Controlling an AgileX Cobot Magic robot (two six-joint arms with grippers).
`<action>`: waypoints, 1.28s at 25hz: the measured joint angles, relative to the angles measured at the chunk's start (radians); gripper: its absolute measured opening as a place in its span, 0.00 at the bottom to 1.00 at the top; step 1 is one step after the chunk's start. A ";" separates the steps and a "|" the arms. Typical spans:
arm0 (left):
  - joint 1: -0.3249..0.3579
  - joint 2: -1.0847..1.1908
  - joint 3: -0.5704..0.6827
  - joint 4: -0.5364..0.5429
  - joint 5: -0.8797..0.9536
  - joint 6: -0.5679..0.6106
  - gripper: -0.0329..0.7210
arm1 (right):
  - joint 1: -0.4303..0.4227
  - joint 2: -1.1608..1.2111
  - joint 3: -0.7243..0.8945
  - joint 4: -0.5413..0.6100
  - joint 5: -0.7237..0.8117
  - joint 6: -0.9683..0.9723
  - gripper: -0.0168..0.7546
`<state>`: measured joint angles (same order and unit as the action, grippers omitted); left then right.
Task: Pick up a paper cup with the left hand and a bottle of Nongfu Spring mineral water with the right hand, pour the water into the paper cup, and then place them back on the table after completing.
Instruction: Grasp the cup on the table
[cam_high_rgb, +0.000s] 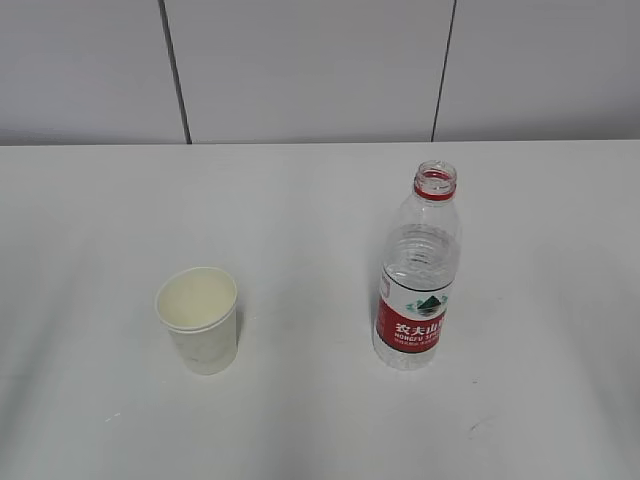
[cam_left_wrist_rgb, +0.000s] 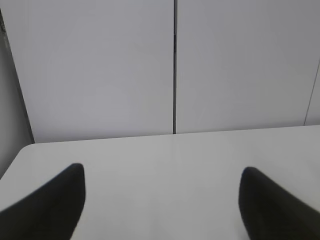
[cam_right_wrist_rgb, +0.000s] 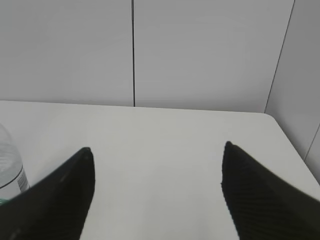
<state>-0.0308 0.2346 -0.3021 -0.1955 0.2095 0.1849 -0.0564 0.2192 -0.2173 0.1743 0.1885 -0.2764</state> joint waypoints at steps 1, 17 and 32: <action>0.000 0.009 0.001 0.000 -0.012 0.000 0.80 | 0.000 0.011 0.000 0.000 -0.004 0.000 0.78; -0.096 0.288 0.001 0.025 -0.187 0.000 0.80 | 0.000 0.126 0.072 -0.087 -0.209 -0.004 0.78; -0.247 0.586 0.021 0.029 -0.496 -0.032 0.80 | 0.069 0.304 0.074 -0.115 -0.338 -0.004 0.78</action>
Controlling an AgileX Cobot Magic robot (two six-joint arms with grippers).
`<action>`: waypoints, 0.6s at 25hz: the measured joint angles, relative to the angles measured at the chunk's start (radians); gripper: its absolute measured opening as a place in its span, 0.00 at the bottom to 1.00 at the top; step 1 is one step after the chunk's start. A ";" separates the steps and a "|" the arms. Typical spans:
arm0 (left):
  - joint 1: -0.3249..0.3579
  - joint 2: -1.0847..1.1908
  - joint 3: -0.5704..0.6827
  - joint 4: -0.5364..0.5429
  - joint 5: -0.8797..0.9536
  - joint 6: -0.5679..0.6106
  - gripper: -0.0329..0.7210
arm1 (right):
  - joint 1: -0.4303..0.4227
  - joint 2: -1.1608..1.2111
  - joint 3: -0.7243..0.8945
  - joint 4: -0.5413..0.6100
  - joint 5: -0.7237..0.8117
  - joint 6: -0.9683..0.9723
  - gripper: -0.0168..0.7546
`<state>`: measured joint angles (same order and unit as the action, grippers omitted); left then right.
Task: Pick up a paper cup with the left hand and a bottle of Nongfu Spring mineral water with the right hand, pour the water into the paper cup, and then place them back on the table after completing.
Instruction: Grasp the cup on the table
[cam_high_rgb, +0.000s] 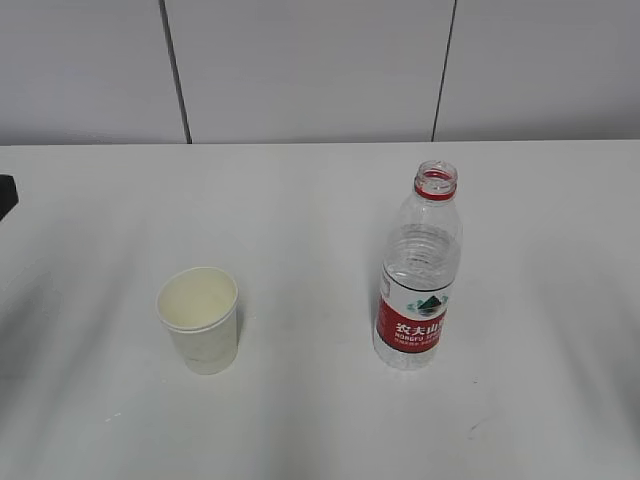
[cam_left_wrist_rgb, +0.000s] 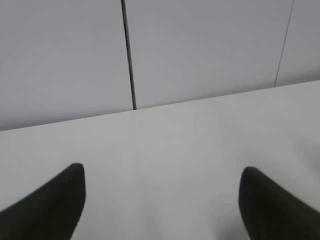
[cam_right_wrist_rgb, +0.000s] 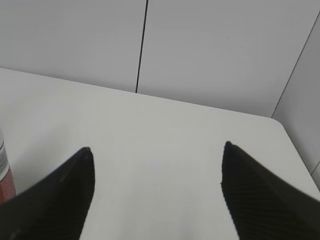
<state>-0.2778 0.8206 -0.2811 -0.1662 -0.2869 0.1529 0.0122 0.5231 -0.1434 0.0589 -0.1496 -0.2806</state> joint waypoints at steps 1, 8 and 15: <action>0.000 0.019 0.000 -0.001 -0.026 -0.005 0.80 | 0.000 0.014 0.000 0.000 -0.007 0.000 0.78; 0.000 0.152 0.000 -0.004 -0.157 -0.016 0.80 | 0.000 0.093 0.000 0.000 -0.106 0.012 0.78; 0.000 0.276 0.000 0.009 -0.218 -0.018 0.80 | 0.000 0.149 0.000 -0.017 -0.247 0.200 0.78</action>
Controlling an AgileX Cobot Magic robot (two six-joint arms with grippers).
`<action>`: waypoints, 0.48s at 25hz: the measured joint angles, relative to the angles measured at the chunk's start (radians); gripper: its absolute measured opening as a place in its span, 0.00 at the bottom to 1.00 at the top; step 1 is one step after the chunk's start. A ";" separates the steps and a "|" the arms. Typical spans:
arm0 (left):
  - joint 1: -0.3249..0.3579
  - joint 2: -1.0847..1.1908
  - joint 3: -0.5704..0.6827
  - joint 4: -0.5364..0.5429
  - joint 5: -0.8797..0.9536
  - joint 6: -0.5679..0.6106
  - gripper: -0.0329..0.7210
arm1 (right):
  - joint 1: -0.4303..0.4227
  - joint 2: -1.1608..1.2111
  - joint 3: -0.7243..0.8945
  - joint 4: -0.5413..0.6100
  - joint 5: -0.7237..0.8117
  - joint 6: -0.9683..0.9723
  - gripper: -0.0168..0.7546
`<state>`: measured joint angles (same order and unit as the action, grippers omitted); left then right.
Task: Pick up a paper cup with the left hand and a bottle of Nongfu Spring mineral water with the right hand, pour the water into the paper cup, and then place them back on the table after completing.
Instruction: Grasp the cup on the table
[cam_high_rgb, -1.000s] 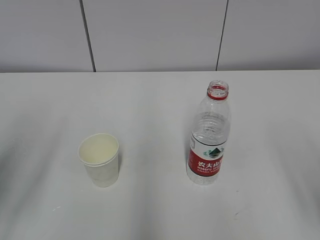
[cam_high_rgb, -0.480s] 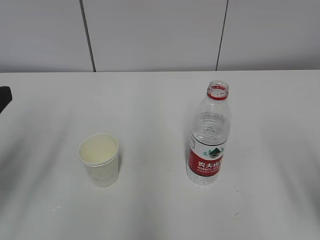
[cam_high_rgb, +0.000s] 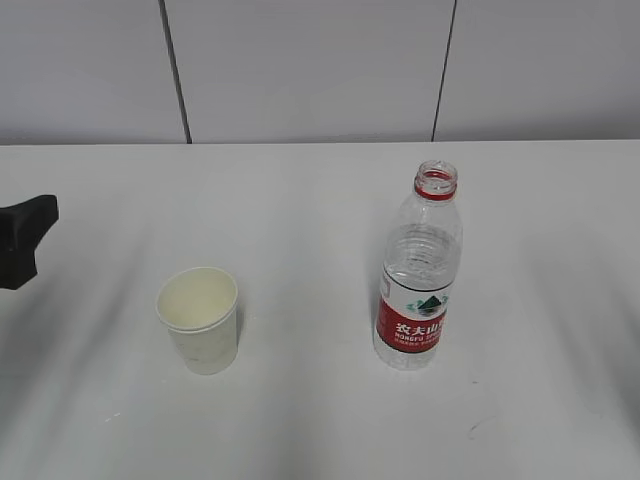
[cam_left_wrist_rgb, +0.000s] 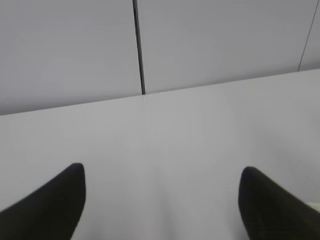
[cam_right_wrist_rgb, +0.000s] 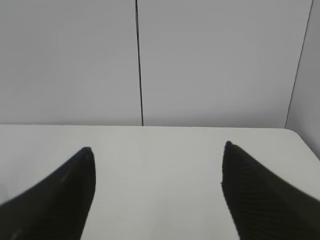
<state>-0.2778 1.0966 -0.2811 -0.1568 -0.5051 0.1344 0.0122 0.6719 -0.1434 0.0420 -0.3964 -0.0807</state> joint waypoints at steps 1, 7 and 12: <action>0.000 0.008 0.000 0.000 0.001 -0.005 0.79 | 0.000 0.009 0.000 -0.019 -0.006 0.026 0.78; 0.000 0.010 0.000 0.004 0.005 -0.025 0.78 | 0.000 0.103 0.000 -0.220 -0.029 0.147 0.78; 0.000 0.014 0.000 0.006 0.011 -0.028 0.76 | 0.000 0.253 0.000 -0.401 -0.128 0.208 0.78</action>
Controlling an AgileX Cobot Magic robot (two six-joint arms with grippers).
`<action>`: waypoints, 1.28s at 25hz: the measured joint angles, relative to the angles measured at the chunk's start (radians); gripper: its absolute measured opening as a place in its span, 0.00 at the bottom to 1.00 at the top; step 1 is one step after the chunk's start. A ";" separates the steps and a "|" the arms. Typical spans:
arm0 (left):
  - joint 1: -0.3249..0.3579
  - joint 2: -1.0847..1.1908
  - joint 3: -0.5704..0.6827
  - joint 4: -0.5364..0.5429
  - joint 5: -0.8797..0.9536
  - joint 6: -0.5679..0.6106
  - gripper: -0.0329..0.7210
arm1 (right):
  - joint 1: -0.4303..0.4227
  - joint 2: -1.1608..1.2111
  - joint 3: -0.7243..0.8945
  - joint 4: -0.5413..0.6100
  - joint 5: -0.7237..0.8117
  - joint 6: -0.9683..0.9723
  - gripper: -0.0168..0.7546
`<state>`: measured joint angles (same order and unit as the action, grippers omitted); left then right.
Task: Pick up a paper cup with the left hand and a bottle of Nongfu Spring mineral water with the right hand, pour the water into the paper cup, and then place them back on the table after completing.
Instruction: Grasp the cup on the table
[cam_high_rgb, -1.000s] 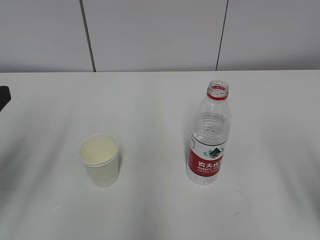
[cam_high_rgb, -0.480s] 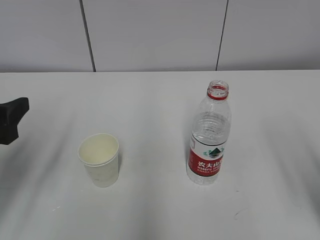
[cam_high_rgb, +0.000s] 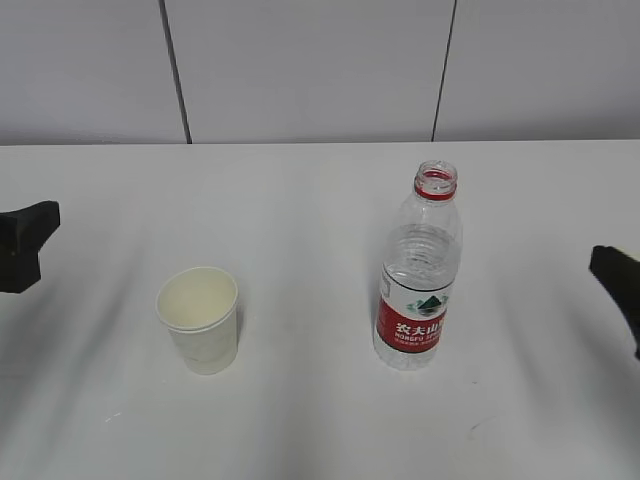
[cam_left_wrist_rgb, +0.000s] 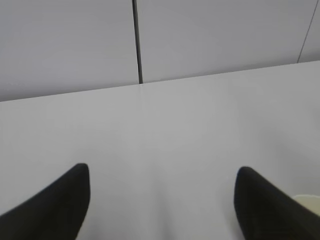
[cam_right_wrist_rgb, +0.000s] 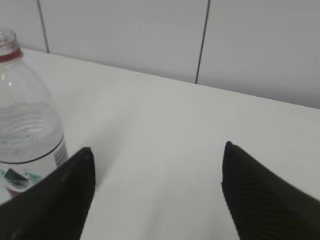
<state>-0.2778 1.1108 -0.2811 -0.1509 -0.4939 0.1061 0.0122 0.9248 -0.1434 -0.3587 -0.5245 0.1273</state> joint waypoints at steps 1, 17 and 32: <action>0.000 0.006 0.000 0.001 0.000 0.000 0.76 | 0.000 0.041 0.000 -0.028 -0.034 0.008 0.78; 0.000 0.145 0.241 0.223 -0.469 -0.106 0.76 | 0.000 0.574 -0.008 -0.177 -0.599 -0.016 0.78; 0.000 0.549 0.249 0.428 -0.647 -0.183 0.74 | 0.000 0.722 -0.015 -0.237 -0.615 -0.084 0.78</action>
<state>-0.2778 1.6596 -0.0319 0.2771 -1.1405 -0.0767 0.0122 1.6468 -0.1579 -0.5954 -1.1397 0.0436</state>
